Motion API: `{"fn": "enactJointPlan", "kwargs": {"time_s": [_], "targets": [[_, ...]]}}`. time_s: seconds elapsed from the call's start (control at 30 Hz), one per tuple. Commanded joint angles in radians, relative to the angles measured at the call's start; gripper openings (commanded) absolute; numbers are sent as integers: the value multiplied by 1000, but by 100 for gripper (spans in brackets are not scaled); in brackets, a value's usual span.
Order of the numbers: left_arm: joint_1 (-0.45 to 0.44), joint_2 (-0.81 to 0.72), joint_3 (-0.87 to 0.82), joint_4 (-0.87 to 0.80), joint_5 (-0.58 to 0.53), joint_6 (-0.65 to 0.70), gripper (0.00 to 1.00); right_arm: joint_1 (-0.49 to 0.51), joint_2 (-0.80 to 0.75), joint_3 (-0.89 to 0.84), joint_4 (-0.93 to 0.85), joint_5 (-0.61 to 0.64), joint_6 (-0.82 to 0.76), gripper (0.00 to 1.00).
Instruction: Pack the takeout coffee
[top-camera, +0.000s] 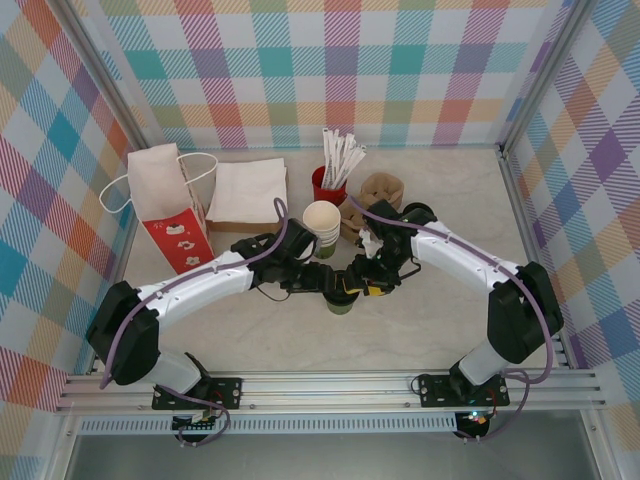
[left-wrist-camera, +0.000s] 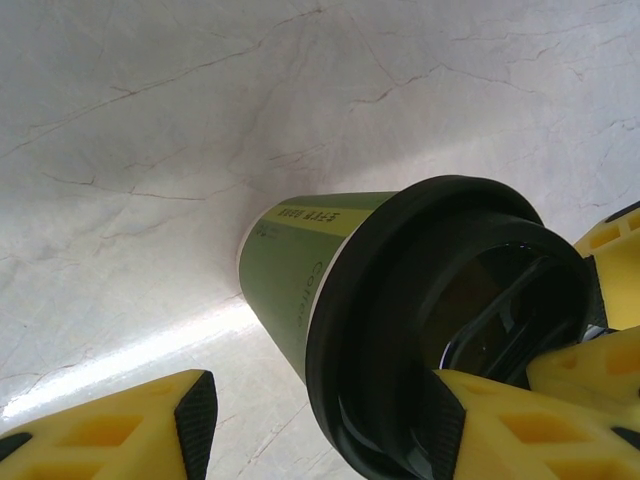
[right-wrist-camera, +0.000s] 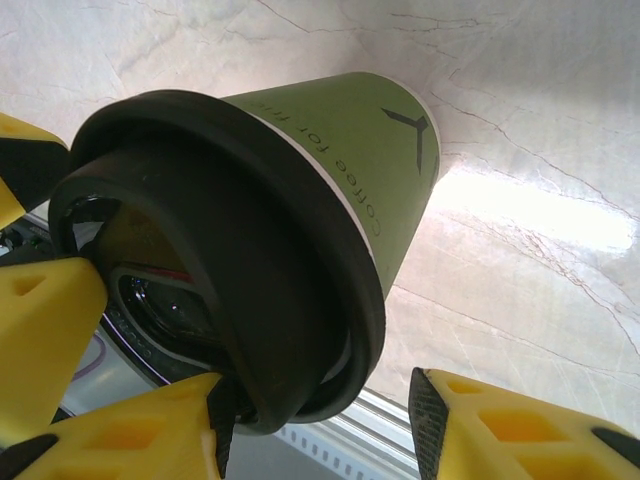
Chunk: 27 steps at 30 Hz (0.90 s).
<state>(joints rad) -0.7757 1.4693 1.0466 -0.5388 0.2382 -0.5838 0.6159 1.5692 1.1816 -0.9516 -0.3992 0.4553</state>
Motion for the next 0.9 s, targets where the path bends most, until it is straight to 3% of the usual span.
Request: {"fn": "enactJointPlan", "kwargs": {"time_s": [0.0, 0.23, 0.47, 0.73, 0.87], "targets": [[23, 41, 5, -113, -60, 5, 57, 3, 31, -9, -55, 103, -12, 51], [26, 16, 114, -118, -42, 30, 64, 2, -26, 47, 4, 42, -6, 56], [44, -66, 162, -115, -51, 40, 76, -5, -101, 96, -3, 93, -31, 71], [69, -212, 130, -114, -179, 64, 86, 13, -129, 141, -54, 175, -104, 100], [81, -305, 104, -106, -280, 79, 95, 50, -125, 169, -87, 243, -129, 100]]}}
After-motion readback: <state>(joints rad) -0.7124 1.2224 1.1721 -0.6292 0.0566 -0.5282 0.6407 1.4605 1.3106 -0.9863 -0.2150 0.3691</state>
